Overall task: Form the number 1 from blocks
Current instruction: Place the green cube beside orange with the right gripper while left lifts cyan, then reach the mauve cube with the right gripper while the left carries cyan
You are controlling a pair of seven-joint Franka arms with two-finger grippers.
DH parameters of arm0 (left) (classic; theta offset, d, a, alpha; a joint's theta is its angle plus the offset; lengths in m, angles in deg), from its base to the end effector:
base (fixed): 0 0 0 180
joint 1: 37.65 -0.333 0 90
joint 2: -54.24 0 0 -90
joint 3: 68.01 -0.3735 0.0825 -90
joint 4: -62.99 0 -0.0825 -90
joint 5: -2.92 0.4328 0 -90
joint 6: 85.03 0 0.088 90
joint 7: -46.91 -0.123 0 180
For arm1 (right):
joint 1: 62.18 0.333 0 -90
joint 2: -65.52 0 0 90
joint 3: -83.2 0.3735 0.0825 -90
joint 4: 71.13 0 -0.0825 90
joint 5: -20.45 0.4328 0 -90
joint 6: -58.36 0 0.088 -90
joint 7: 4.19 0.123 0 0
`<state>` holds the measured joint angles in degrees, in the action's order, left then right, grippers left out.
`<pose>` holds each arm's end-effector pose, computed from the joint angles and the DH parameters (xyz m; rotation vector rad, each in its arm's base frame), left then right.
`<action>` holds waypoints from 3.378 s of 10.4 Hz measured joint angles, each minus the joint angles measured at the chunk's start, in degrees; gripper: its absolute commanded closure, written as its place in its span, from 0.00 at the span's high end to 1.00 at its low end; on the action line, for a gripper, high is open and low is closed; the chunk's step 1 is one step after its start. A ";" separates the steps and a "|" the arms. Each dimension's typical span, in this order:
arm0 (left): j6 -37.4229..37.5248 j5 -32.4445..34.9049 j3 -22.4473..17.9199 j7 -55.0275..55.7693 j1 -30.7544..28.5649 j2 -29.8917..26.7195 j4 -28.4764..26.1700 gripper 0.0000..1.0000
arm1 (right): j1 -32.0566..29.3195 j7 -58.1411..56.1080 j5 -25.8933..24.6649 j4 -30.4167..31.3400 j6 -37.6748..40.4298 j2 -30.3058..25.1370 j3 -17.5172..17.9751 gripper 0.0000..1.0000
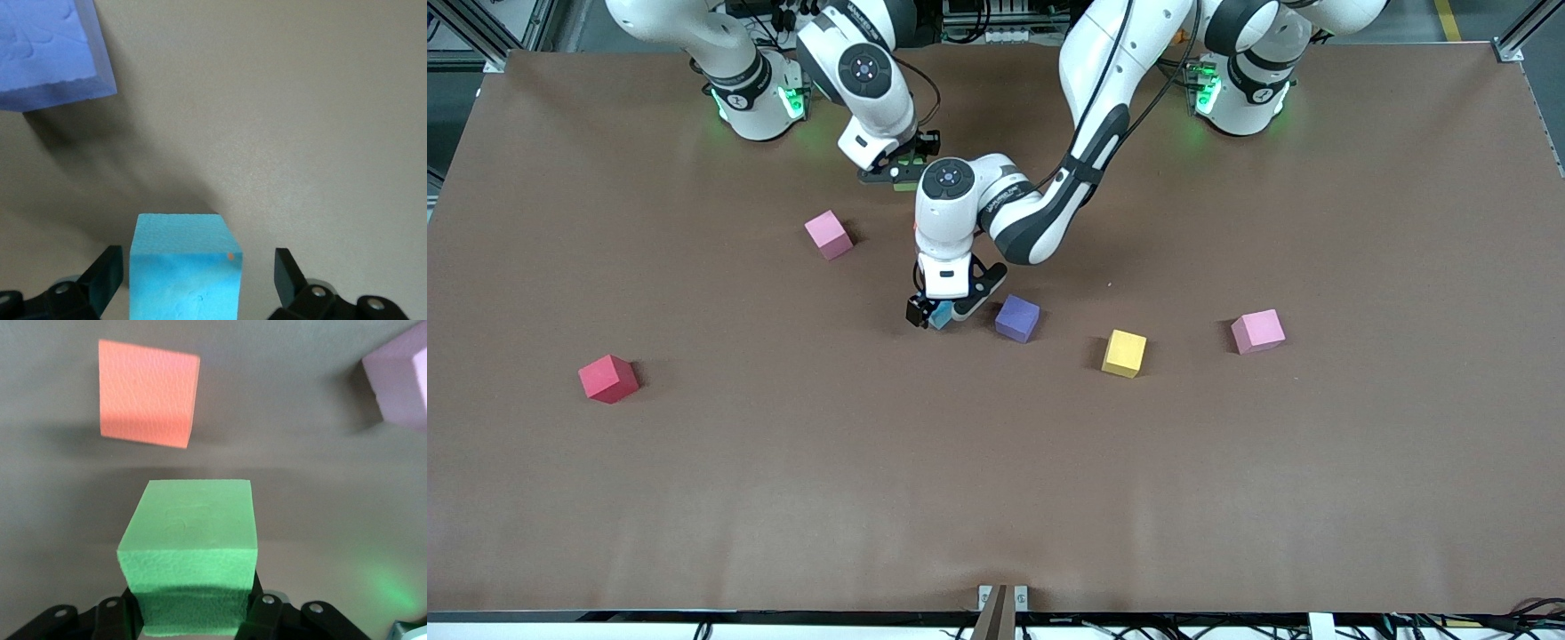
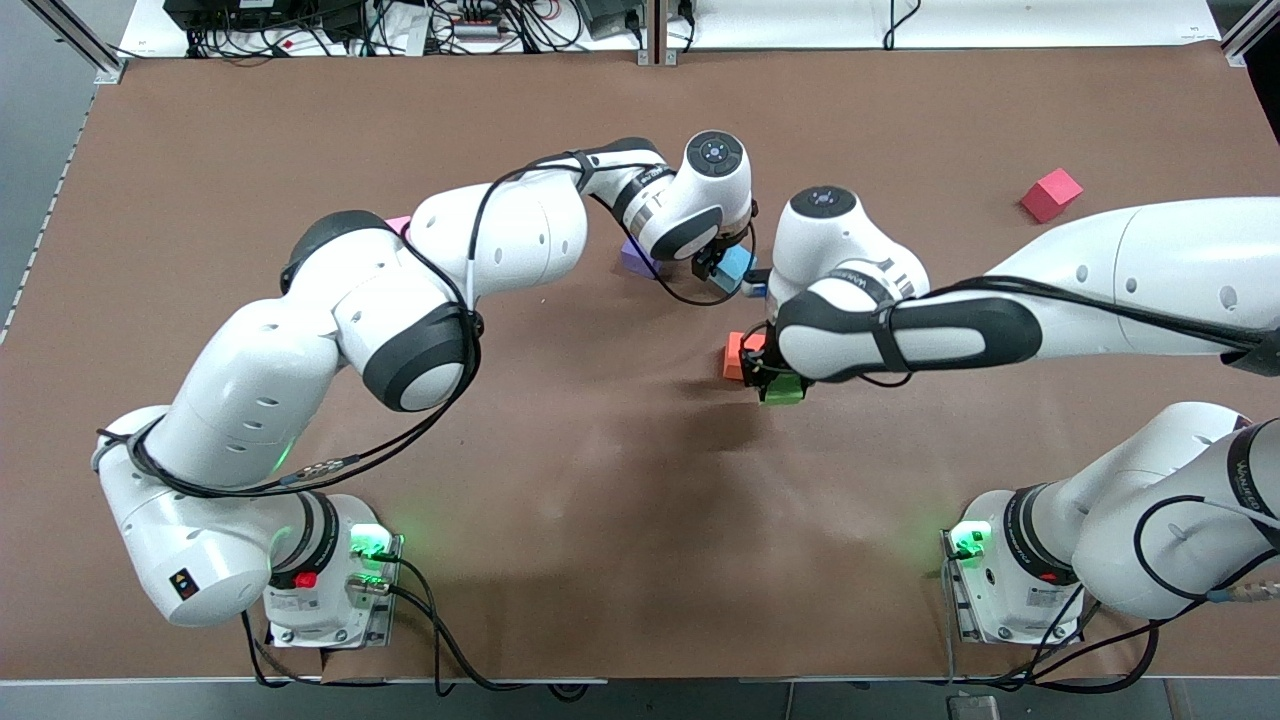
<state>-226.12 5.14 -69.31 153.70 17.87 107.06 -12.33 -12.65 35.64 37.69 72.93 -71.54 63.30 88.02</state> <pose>0.4944 -0.6941 0.1906 2.6457 1.2441 0.1194 0.2604 0.3820 0.2825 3.0974 0.0544 -0.4546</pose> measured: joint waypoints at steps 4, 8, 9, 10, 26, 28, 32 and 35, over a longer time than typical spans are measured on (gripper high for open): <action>0.00 0.04 -0.03 -1.01 0.56 0.81 0.11 0.00 | 2.76 3.42 0.22 1.01 -8.45 4.52 -0.01 0.59; 3.21 1.46 -0.89 -6.02 -0.24 -0.04 1.67 0.00 | 4.77 3.86 4.03 0.35 -13.96 8.95 -0.02 0.59; 4.30 1.46 -1.10 -11.22 -1.85 -0.84 1.83 0.00 | 4.77 3.95 4.20 0.12 -14.37 9.42 -0.12 0.59; 5.55 1.44 -0.74 -17.26 -4.32 -1.59 1.83 0.00 | 4.76 4.05 4.39 -0.36 -14.66 9.85 -0.27 0.60; 8.37 -1.85 2.04 -34.26 -8.70 -2.05 1.68 0.00 | -1.53 -1.41 3.82 -4.47 -12.51 10.59 -1.25 1.00; 8.45 -1.85 2.90 -36.31 -6.69 -2.05 1.67 0.00 | -6.52 -10.17 -1.29 -4.77 -2.68 5.69 -1.38 1.00; 8.61 -1.84 3.52 -41.42 -0.14 -2.14 1.73 0.00 | -18.89 -26.76 -7.29 -4.81 8.83 -3.10 -1.61 1.00; 9.47 -1.84 5.37 -48.57 0.13 -2.68 1.75 0.00 | -31.23 -36.44 -7.42 -4.73 13.22 -6.58 -1.86 1.00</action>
<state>-216.65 3.30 -63.93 105.13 18.01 104.38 -10.58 -43.88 -0.80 30.27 68.20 -58.32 56.72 86.16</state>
